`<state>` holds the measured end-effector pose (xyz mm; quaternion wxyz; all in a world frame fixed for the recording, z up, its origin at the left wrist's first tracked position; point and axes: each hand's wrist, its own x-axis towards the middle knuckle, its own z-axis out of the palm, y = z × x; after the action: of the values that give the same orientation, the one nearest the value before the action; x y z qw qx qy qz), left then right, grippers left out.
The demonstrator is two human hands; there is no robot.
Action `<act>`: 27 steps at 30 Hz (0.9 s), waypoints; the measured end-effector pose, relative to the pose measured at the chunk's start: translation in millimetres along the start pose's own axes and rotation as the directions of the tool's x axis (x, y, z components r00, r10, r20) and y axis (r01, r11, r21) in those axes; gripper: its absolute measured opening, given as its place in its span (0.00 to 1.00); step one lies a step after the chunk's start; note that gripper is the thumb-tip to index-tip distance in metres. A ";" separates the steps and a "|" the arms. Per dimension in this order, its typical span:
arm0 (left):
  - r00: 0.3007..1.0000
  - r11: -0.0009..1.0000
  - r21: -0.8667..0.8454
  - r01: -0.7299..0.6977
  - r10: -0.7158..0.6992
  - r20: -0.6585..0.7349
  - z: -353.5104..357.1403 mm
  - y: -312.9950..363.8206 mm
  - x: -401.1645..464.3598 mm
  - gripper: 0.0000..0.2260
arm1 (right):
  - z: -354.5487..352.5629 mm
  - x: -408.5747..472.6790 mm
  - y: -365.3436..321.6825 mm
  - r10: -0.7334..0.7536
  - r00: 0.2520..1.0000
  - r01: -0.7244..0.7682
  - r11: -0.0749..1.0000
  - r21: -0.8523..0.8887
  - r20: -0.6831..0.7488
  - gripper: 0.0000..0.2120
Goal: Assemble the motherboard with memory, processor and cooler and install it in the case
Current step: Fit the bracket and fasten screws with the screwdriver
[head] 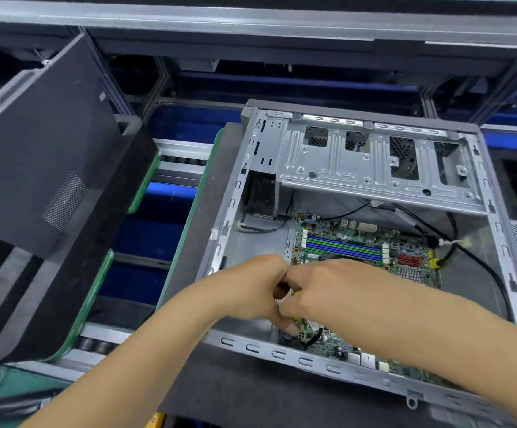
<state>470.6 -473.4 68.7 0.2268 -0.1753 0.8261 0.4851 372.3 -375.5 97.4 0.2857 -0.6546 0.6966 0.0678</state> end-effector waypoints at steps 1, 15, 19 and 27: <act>1.000 1.000 0.002 0.006 -0.006 0.008 -0.7 0.5 -2.4 0.08 | 0.7 0.0 0.2 -0.014 0.999 0.014 1.000 -0.005 0.043 0.07; 0.996 0.991 0.128 0.046 -0.037 -0.077 -3.0 -3.0 -16.4 0.15 | -5.4 7.6 -5.8 0.070 0.995 -0.076 0.993 0.093 0.066 0.11; 0.995 0.981 0.175 0.090 -0.079 -0.068 -2.1 -4.7 -14.7 0.12 | -11.9 1.0 -7.0 -0.024 0.990 0.012 0.996 0.088 0.139 0.07; 0.996 0.981 0.178 0.079 -0.069 -0.061 3.2 -5.7 -14.6 0.19 | -6.3 -5.6 -2.8 -0.182 0.983 0.162 0.896 -0.415 -0.009 0.16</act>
<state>486.4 -472.2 71.2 0.2370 -0.1979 0.8654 0.3948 373.0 -373.9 106.1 0.1296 -0.7603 0.6127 0.1723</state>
